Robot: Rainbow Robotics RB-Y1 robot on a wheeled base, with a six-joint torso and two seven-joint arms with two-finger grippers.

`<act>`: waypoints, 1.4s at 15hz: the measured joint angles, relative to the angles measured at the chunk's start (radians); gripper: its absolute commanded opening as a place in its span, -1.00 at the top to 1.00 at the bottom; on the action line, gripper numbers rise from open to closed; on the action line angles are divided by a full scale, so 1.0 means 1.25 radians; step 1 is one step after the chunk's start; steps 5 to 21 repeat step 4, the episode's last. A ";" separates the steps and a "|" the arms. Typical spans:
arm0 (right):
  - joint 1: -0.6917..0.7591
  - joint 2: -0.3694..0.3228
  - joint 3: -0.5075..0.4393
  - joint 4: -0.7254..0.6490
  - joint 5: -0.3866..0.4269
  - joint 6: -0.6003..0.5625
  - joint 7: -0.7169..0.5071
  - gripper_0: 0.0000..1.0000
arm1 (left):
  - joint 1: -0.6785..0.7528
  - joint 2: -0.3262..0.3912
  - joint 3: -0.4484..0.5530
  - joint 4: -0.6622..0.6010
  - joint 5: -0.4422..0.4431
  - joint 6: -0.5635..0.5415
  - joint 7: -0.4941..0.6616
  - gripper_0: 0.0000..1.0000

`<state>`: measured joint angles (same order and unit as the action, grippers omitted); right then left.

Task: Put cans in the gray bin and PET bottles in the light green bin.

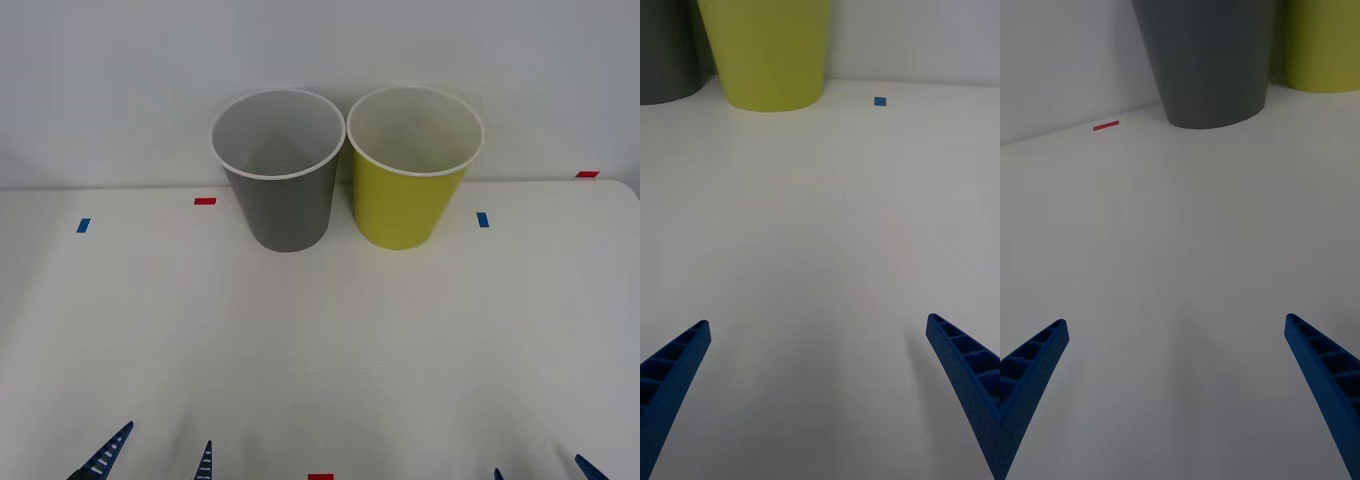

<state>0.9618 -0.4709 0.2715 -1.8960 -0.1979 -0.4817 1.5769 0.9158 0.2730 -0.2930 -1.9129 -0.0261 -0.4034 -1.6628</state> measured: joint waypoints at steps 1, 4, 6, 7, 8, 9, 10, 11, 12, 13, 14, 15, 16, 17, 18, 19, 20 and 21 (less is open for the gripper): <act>0.000 0.000 0.000 0.000 0.000 0.000 0.000 -1.00 | 0.000 0.000 0.000 0.000 0.000 0.000 0.000 -1.00; 0.000 0.000 0.000 0.000 0.000 0.000 0.000 -1.00 | 0.000 0.000 0.000 0.000 0.000 0.000 0.000 -1.00; 0.000 0.000 0.000 0.000 0.000 0.000 0.000 -1.00 | 0.000 0.000 0.000 0.000 0.000 0.000 0.000 -1.00; 0.000 0.000 0.000 0.000 0.000 0.000 0.000 -1.00 | 0.000 0.000 0.000 0.000 0.000 0.000 0.000 -1.00; 0.000 0.000 0.000 0.000 0.000 0.000 0.000 -1.00 | 0.000 0.000 0.000 0.000 0.000 0.000 0.000 -1.00; 0.000 0.000 0.000 0.000 0.000 0.000 0.000 -1.00 | 0.000 0.000 0.000 0.000 0.000 0.000 0.000 -1.00; 0.000 0.000 0.000 0.000 0.000 0.000 0.000 -1.00 | 0.000 0.000 0.000 0.000 0.000 0.000 0.000 -1.00; 0.000 0.000 0.000 0.000 0.000 0.000 0.000 -1.00 | 0.000 0.000 0.000 0.000 0.000 0.000 0.000 -1.00; 0.000 0.000 0.000 0.000 0.000 0.000 0.000 -1.00 | 0.000 0.000 0.000 0.000 0.000 0.000 0.000 -1.00; 0.000 0.000 0.000 0.000 0.000 0.000 0.000 -1.00 | 0.000 0.000 0.000 0.000 0.000 0.000 0.000 -1.00; 0.000 0.000 0.000 0.000 0.000 0.000 0.000 -1.00 | 0.000 0.000 0.000 0.000 0.000 0.000 0.000 -1.00; 0.000 0.000 0.000 0.000 0.000 0.000 0.000 -1.00 | 0.000 0.000 0.000 0.000 0.000 0.000 0.000 -1.00; 0.000 0.000 0.000 0.000 0.000 0.000 0.000 -1.00 | 0.000 0.000 0.000 0.000 0.000 0.000 0.000 -1.00; 0.000 0.000 0.000 0.000 0.000 0.000 0.000 -1.00 | 0.000 0.000 0.000 0.000 0.000 0.000 0.000 -1.00; 0.000 0.000 0.000 0.000 0.000 0.000 0.000 -1.00 | 0.000 0.000 0.000 0.000 0.000 0.000 0.000 -1.00; 0.000 0.000 0.000 0.000 0.000 0.000 0.000 -1.00 | 0.000 0.000 0.000 0.000 0.000 0.000 0.000 -1.00; 0.000 0.000 0.000 0.000 0.000 0.000 0.000 -1.00 | 0.000 0.000 0.000 0.000 0.000 0.000 0.000 -1.00; 0.000 0.000 0.000 0.000 0.000 0.000 0.000 -1.00 | 0.000 0.000 0.000 0.000 0.000 0.000 0.000 -1.00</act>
